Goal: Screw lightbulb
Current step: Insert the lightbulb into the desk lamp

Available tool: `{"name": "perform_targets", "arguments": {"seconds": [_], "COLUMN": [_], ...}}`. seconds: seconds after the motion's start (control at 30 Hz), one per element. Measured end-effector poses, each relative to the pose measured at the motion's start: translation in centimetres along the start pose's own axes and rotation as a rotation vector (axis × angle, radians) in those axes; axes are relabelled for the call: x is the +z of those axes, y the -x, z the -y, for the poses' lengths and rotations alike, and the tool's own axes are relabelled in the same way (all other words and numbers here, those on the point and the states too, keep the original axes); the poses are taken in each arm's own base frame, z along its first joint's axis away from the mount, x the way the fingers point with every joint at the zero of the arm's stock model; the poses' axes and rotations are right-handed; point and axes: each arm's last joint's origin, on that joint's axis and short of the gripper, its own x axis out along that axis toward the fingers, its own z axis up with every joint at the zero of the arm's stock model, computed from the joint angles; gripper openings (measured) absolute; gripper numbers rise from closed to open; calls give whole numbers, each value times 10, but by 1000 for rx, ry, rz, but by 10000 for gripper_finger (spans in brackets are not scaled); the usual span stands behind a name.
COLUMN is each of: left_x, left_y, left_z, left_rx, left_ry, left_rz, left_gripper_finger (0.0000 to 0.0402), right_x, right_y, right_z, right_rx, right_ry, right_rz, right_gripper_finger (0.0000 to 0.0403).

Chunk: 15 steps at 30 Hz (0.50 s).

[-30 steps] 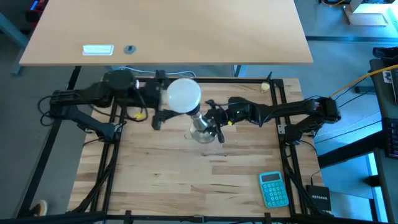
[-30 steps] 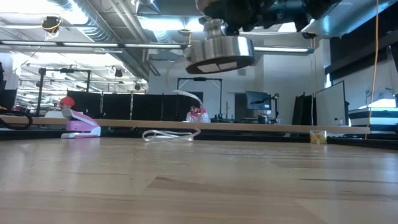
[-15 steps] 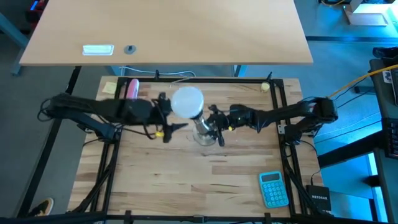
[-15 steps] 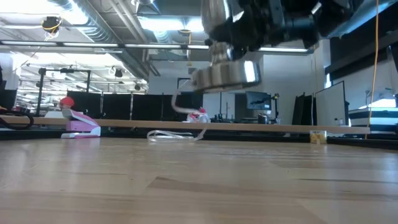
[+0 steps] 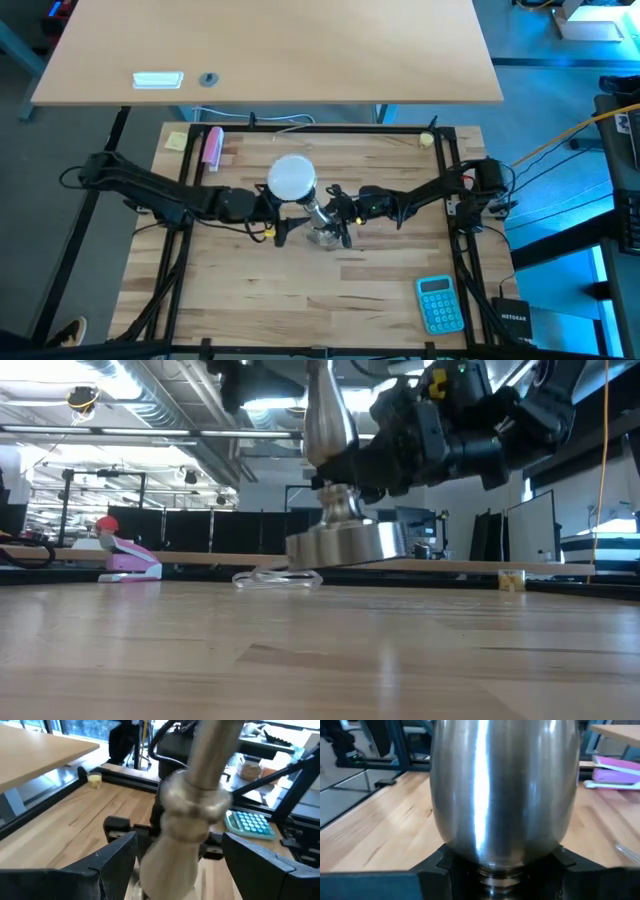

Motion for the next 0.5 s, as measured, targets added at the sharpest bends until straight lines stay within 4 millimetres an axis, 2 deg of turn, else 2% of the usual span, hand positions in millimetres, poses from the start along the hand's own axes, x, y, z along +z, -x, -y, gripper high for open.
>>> {"name": "perform_targets", "arguments": {"seconds": [0.2,0.4,0.5], "left_x": [-26,-26,-29], "left_y": [-15,-28,-33], "left_z": [0,0,-3], "left_rx": [20,98,121], "left_ry": [-1,-18,4], "left_rz": [-6,108,103], "left_gripper_finger": [280,280,280], "right_x": [-7,-11,-9], "right_y": [-8,-9,-9], "right_z": [2,2,2], "right_rx": [-21,-21,-27], "right_ry": [-18,-19,-17], "right_rz": [54,40,54], "right_gripper_finger": [161,161,161]}}
